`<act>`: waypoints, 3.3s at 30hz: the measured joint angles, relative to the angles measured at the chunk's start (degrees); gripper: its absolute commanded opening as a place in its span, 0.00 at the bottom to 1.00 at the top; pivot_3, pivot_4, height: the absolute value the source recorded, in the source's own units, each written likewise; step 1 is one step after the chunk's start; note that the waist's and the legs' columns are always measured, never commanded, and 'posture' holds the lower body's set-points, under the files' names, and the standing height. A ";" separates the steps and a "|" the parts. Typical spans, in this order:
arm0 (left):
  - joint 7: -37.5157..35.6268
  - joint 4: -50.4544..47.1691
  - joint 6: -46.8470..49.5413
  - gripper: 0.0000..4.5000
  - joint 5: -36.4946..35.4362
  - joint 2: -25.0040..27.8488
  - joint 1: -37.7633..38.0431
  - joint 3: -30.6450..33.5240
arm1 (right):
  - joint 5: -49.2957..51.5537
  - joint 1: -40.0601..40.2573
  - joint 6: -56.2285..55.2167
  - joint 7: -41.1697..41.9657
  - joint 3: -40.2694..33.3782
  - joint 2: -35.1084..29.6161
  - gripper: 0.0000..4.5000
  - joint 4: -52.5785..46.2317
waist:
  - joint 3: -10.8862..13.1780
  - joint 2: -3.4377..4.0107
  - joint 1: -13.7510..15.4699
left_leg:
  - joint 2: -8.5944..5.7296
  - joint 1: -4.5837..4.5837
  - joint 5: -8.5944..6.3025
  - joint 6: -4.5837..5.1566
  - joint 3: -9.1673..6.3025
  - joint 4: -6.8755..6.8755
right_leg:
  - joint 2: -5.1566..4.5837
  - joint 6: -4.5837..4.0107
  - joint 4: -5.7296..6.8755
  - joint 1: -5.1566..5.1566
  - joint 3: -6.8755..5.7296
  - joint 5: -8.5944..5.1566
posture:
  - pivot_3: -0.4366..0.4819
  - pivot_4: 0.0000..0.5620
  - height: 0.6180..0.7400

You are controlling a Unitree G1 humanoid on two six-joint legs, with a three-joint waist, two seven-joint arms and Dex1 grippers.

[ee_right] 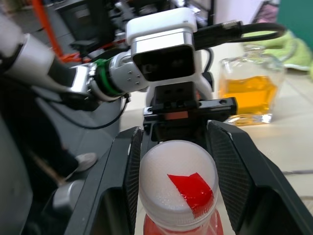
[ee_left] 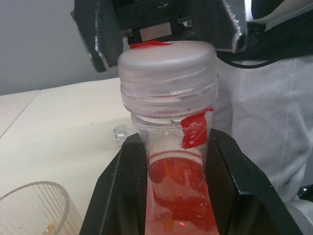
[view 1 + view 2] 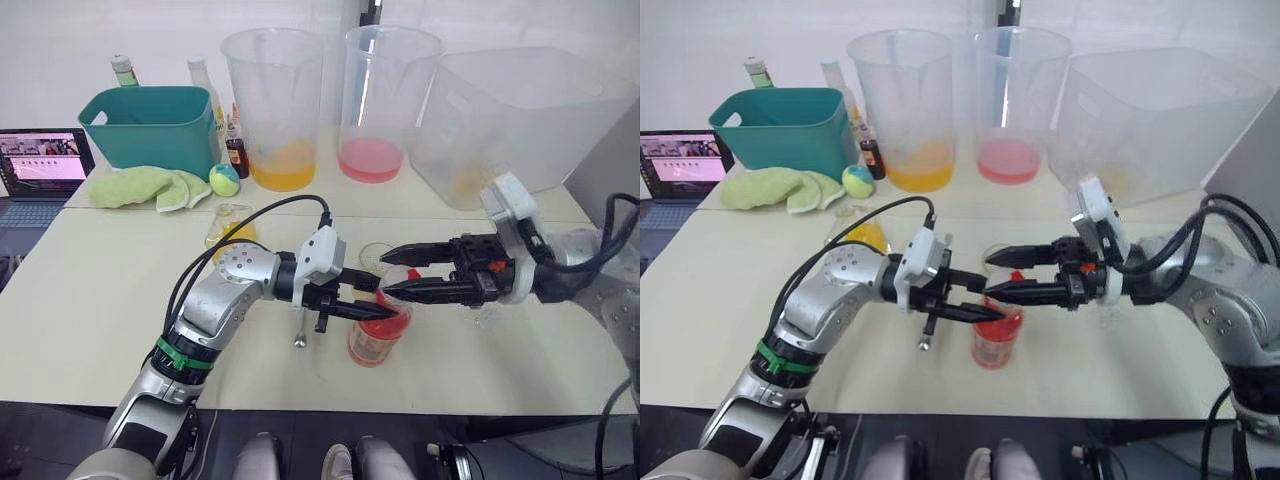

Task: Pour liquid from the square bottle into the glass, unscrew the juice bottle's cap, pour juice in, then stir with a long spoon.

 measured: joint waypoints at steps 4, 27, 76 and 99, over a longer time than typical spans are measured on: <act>0.05 -0.08 0.23 0.27 -0.37 0.44 0.12 0.33 | -3.90 -4.19 -0.38 6.38 2.72 2.33 0.36 4.49 | 0.00 0.00 -0.04 | 0.00 -0.03 -0.03 0.05 0.03 0.07 | -0.03 0.01 0.00 0.00 0.00 0.00 | 0.48 0.27 0.92; -0.98 0.79 -2.71 0.27 -0.60 0.31 1.53 0.53 | 19.67 17.73 9.83 -40.37 -21.34 4.48 0.95 -26.99 | -0.04 -0.14 -0.77 | 0.01 -0.09 -0.20 0.30 0.09 0.49 | -0.32 0.39 -0.21 0.05 0.15 0.18 | 0.48 0.27 0.92; -0.23 0.11 -0.27 0.27 -0.39 0.11 1.13 0.47 | 13.48 16.76 1.91 -33.99 -10.83 -1.10 0.37 -19.76 | -0.05 -0.69 -0.58 | 0.44 -0.07 -0.26 0.33 1.07 0.50 | -3.12 2.17 -1.63 0.04 -1.20 1.20 | 0.48 0.27 0.92; 0.15 -1.13 -0.25 0.27 -1.04 1.39 1.80 1.02 | -12.86 -11.80 -2.83 16.91 8.01 5.04 0.60 10.74 | -0.07 -0.72 0.11 | 0.91 -0.09 -0.42 0.20 1.57 0.56 | -4.82 2.72 -1.96 0.17 -2.78 1.55 | 0.48 0.27 0.92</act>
